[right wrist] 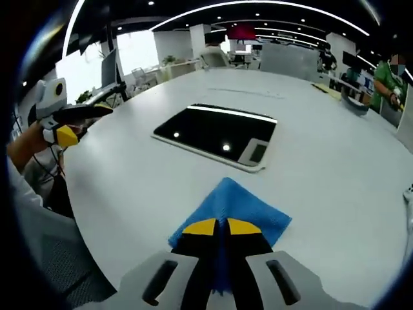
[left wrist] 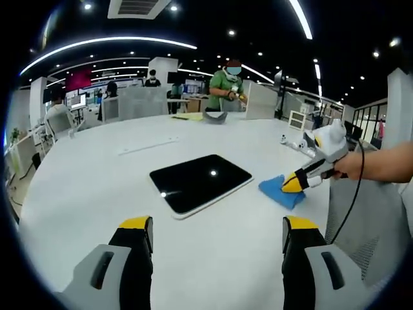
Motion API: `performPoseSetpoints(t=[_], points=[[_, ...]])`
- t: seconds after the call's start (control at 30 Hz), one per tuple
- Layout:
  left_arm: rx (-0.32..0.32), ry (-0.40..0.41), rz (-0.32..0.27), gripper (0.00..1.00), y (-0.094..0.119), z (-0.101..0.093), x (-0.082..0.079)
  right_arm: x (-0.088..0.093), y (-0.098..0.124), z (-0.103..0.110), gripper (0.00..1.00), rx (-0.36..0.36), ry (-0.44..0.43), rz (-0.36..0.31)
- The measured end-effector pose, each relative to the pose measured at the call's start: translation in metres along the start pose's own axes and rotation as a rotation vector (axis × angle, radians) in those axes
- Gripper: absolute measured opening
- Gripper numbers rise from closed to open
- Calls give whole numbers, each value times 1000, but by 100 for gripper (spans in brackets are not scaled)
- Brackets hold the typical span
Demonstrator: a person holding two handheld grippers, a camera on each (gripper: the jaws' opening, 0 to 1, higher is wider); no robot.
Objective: Wipe the mirror surface with the cleaning cloth until all visible marks leave the cleaned area.
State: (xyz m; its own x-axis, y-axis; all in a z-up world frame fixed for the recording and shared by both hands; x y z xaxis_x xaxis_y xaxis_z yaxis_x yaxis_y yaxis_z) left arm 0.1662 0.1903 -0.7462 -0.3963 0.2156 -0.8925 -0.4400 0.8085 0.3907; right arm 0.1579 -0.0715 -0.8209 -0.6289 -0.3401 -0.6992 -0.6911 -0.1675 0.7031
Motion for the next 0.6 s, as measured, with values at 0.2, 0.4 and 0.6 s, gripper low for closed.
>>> performPoseSetpoints(t=[0.2, 0.4, 0.6], points=[[-2, 0, -2, 82, 1, 2, 0, 1, -4, -5, 16, 32, 74, -12], [-3, 2, -1, 82, 0, 3, 1, 1, -3, -4, 23, -16, -15, -23], [-15, 0, 2, 82, 2, 6, 1, -20, 8, -1, 28, -14, -47, -87]])
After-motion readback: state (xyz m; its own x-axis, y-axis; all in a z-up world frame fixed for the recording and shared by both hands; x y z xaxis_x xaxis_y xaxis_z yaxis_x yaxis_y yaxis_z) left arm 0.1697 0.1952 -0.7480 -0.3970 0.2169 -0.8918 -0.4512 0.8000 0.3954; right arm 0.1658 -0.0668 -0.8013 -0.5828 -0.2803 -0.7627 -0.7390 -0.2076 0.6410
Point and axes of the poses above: the point that each gripper's makers call its tool centre point, and the gripper's own axes: y roughly backward along the fingers, z roughly to its left, x roughly out of its underside, the point moved 4 cm from there along y, roughly backward along the fingers, and after that the axes turned 13 degrees about x, right-handed, at the moved point
